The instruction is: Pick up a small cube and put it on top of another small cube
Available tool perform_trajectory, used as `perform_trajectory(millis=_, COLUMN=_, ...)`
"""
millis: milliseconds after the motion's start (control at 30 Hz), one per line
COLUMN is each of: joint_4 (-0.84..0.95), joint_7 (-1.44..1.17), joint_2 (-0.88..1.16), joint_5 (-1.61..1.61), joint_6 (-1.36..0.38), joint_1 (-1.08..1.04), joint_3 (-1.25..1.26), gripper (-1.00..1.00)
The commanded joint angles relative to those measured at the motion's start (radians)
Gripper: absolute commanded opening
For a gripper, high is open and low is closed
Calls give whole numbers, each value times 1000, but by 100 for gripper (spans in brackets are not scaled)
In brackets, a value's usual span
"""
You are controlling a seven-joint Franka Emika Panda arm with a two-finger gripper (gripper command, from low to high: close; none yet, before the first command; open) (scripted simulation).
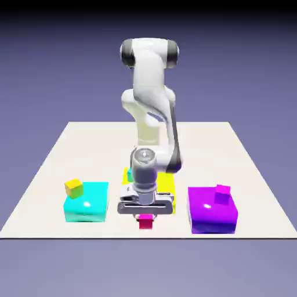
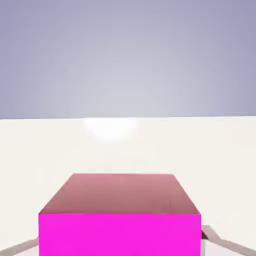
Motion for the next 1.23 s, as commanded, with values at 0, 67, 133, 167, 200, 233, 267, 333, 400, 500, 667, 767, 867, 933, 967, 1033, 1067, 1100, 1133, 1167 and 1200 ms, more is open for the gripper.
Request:
perform_trajectory(millis=0, joint_4=-7, joint_7=7, joint_2=-36, joint_5=-4, joint_6=-29, joint_1=1, joint_3=-3, gripper=-100)
perform_trajectory(millis=67, joint_4=-51, joint_7=48, joint_2=-109, joint_5=-1, joint_6=-57, joint_1=-25, joint_3=7, gripper=-100)
perform_trajectory(millis=133, joint_4=-94, joint_7=89, joint_2=-181, joint_5=2, joint_6=-86, joint_1=-50, joint_3=18, gripper=-100)
perform_trajectory(millis=167, joint_4=-115, joint_7=109, joint_2=-217, joint_5=4, joint_6=-100, joint_1=-63, joint_3=23, gripper=-100)
perform_trajectory(millis=200, joint_4=-137, joint_7=130, joint_2=-254, joint_5=5, joint_6=-114, joint_1=-75, joint_3=28, gripper=-100)
perform_trajectory(millis=233, joint_4=-159, joint_7=150, joint_2=-290, joint_5=7, joint_6=-128, joint_1=-88, joint_3=33, gripper=-100)
perform_trajectory(millis=267, joint_4=-180, joint_7=171, joint_2=-326, joint_5=8, joint_6=-143, joint_1=-101, joint_3=38, gripper=-100)
perform_trajectory(millis=333, joint_4=-223, joint_7=212, joint_2=-399, joint_5=11, joint_6=-171, joint_1=-126, joint_3=48, gripper=-100)
perform_trajectory(millis=400, joint_4=-267, joint_7=252, joint_2=-471, joint_5=15, joint_6=-200, joint_1=-151, joint_3=59, gripper=-100)
perform_trajectory(millis=500, joint_4=-332, joint_7=314, joint_2=-580, joint_5=19, joint_6=-242, joint_1=-189, joint_3=74, gripper=-100)
perform_trajectory(millis=667, joint_4=-440, joint_7=416, joint_2=-761, joint_5=27, joint_6=-313, joint_1=-253, joint_3=100, gripper=-100)
perform_trajectory(millis=767, joint_4=-505, joint_7=478, joint_2=-870, joint_5=32, joint_6=-356, joint_1=-291, joint_3=115, gripper=-100)
perform_trajectory(millis=867, joint_4=-529, joint_7=501, joint_2=-911, joint_5=34, joint_6=-372, joint_1=-305, joint_3=121, gripper=-100)
perform_trajectory(millis=933, joint_4=-555, joint_7=498, joint_2=-850, joint_5=40, joint_6=-285, joint_1=-302, joint_3=123, gripper=-100)
perform_trajectory(millis=967, joint_4=-567, joint_7=497, joint_2=-819, joint_5=42, joint_6=-242, joint_1=-300, joint_3=124, gripper=-100)
perform_trajectory(millis=1033, joint_4=-593, joint_7=494, joint_2=-757, joint_5=48, joint_6=-155, joint_1=-297, joint_3=126, gripper=-100)
perform_trajectory(millis=1067, joint_4=-605, joint_7=493, joint_2=-727, joint_5=51, joint_6=-112, joint_1=-295, joint_3=127, gripper=-100)
perform_trajectory(millis=1100, joint_4=-607, joint_7=492, joint_2=-722, joint_5=51, joint_6=-105, joint_1=-295, joint_3=127, gripper=-100)
perform_trajectory(millis=1133, joint_4=-607, joint_7=492, joint_2=-722, joint_5=51, joint_6=-105, joint_1=-295, joint_3=127, gripper=100)
perform_trajectory(millis=1167, joint_4=-607, joint_7=492, joint_2=-722, joint_5=51, joint_6=-105, joint_1=-295, joint_3=127, gripper=100)
perform_trajectory(millis=1200, joint_4=-595, joint_7=494, joint_2=-752, joint_5=49, joint_6=-148, joint_1=-297, joint_3=126, gripper=100)
